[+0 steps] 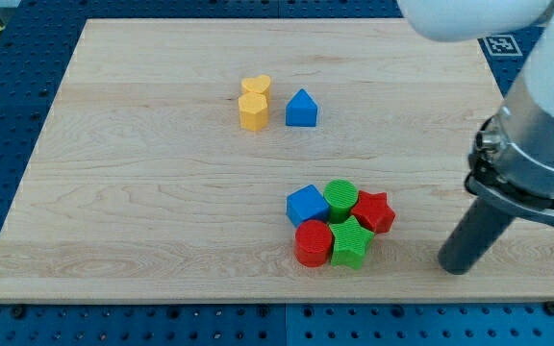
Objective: Move the group of blocks towards the left of the board
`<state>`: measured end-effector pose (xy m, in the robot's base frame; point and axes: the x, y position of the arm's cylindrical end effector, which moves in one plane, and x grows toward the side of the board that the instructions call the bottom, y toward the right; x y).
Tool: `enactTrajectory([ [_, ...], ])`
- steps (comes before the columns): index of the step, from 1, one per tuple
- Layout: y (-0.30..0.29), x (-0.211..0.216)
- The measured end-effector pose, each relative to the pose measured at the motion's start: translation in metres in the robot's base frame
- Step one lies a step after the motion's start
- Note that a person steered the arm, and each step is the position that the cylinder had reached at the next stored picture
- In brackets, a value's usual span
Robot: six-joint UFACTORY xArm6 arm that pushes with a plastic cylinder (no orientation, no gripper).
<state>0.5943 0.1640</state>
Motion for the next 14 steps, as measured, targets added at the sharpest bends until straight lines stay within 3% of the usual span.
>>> enactTrajectory([
  [3,-0.091,-0.022],
  [4,-0.089,-0.021],
  [6,-0.021,-0.013],
  [10,-0.028,-0.084],
  [14,-0.08,-0.083],
])
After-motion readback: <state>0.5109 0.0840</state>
